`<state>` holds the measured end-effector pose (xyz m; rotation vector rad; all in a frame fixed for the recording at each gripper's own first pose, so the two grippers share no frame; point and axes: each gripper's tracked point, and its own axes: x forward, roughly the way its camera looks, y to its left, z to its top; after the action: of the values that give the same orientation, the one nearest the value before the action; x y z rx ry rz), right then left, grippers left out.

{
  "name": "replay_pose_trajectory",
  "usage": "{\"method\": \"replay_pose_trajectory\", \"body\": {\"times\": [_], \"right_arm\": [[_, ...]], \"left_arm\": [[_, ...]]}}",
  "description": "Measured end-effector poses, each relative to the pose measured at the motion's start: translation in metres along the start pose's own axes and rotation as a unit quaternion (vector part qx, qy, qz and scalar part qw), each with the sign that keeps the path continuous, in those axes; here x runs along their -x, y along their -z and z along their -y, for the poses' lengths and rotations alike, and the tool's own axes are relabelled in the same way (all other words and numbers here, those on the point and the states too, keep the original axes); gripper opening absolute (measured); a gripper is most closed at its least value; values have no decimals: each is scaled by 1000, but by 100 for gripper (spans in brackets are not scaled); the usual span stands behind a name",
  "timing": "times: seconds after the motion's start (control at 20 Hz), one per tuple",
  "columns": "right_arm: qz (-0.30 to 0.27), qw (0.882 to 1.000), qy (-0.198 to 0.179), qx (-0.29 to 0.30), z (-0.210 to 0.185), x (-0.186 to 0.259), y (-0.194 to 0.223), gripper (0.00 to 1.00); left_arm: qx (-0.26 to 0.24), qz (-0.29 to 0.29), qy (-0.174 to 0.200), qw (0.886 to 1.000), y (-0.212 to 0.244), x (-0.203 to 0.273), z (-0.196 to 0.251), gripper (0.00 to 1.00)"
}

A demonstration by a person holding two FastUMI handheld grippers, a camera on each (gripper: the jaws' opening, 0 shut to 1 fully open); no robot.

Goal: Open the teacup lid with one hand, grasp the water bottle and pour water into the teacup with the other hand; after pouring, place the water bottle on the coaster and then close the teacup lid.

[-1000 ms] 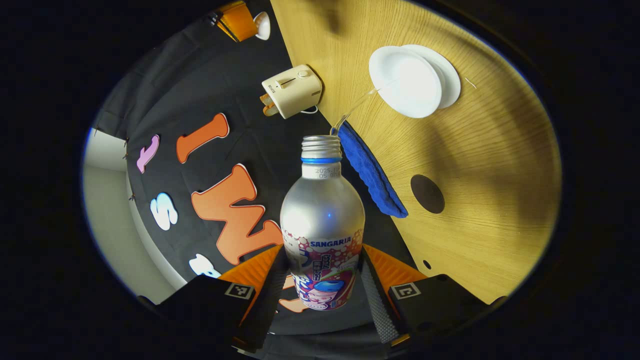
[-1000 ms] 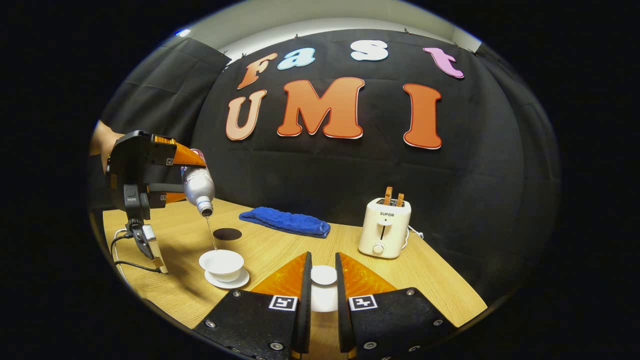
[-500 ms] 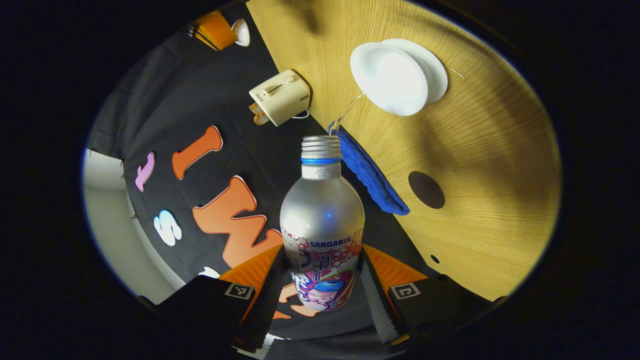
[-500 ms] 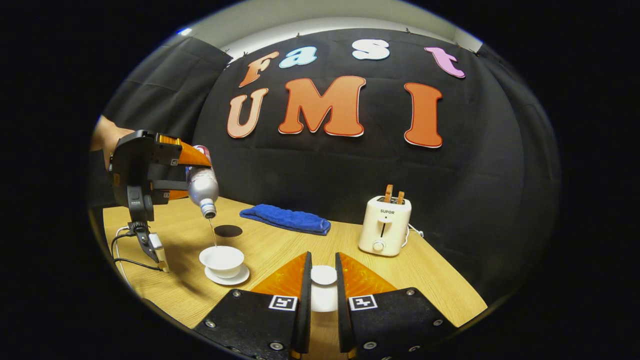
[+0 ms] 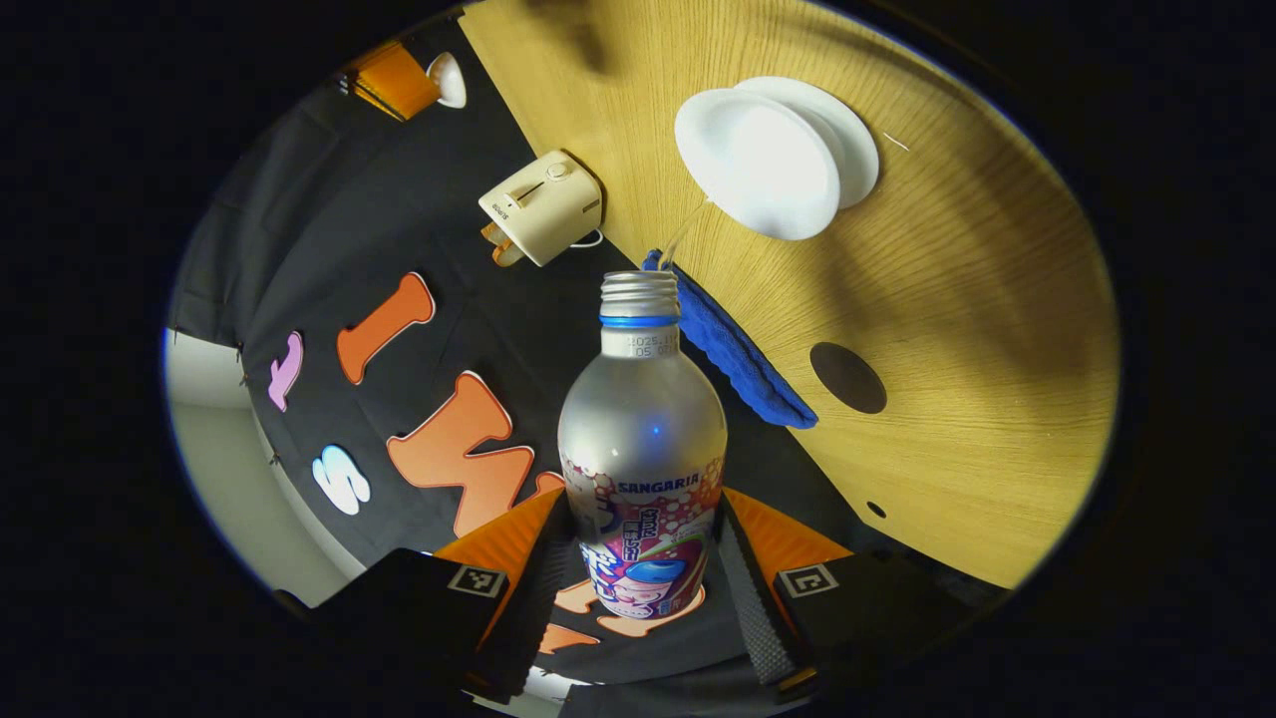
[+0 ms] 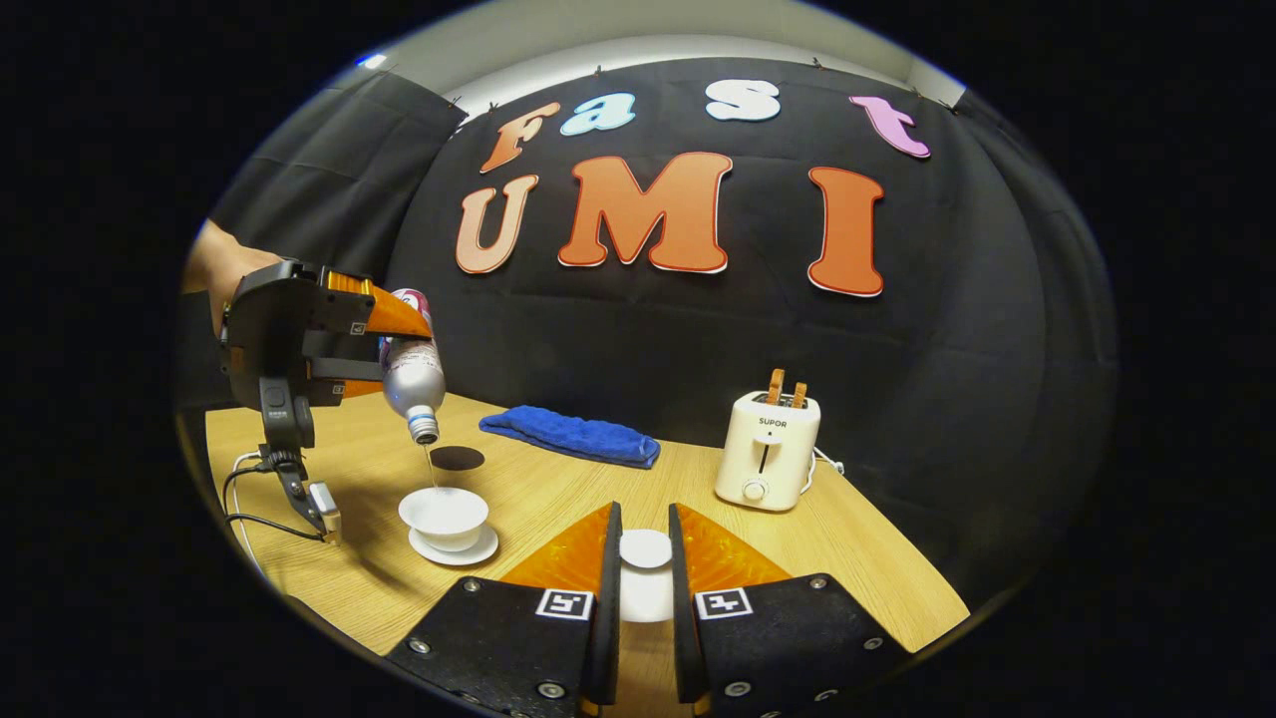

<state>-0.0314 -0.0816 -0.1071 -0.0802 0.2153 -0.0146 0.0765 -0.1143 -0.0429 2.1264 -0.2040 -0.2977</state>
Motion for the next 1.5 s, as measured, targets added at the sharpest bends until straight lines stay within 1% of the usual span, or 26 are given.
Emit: {"method": "replay_pose_trajectory", "body": {"times": [0.05,0.1,0.15,0.2,0.35,0.5,0.6,0.75,0.8,0.85,0.9,1.0,1.05,1.1,1.15,1.2,1.25,1.3,1.45,1.5], "right_arm": [[0,1000,1,1,0,0,-1,23],[0,1000,1,3,0,0,1,23],[0,1000,1,4,-1,1,0,23],[-1,1000,0,4,-1,2,1,23],[-1,1000,-1,7,-4,3,0,23],[-1,1000,-3,8,-6,3,-1,23],[-2,1000,-4,5,-9,2,0,23],[-3,1000,-3,-4,-11,3,-2,23],[-3,1000,-3,-6,-13,3,-4,23],[-4,1000,0,-6,-14,3,-4,23],[-5,1000,1,-5,-15,3,-6,23],[-3,1000,0,-6,-20,2,-11,23],[-1,1000,-1,-8,-23,1,-15,23],[-1,1000,-2,-9,-26,-1,-16,23],[-1,1000,-2,-9,-29,-2,-17,23],[-2,1000,-2,-8,-31,-4,-19,23],[-1,1000,-5,-8,-35,-4,-21,23],[-1,1000,-8,-8,-40,-6,-23,23],[0,1000,-13,-1,-49,-13,-32,23],[2,1000,-14,2,-54,-15,-35,23]], "left_arm": [[-7,-1,-1,1000,0,0,0,81],[-12,-1,0,1000,-1,1,0,84],[-15,0,-1,1000,-2,2,0,84],[-17,1,-2,1000,-3,1,0,81],[-22,2,-5,1000,-3,0,-4,81],[-22,4,-11,1000,-5,0,-7,82],[-9,8,-19,1000,-5,2,-9,81],[27,18,-37,999,-7,1,-14,81],[44,17,-46,998,-4,2,-15,87],[67,15,-55,996,1,3,-17,84],[89,15,-60,994,4,3,-18,84],[146,14,-74,986,12,6,-20,83],[180,9,-81,980,19,7,-23,80],[218,2,-85,972,26,7,-24,83],[261,-19,-80,962,40,9,-18,87],[310,-33,-76,947,49,13,-16,78],[358,-39,-77,930,54,15,-14,83],[395,-45,-81,914,59,18,-14,83],[481,-54,-121,867,82,20,-28,83],[519,-60,-140,841,93,18,-34,83]]}}
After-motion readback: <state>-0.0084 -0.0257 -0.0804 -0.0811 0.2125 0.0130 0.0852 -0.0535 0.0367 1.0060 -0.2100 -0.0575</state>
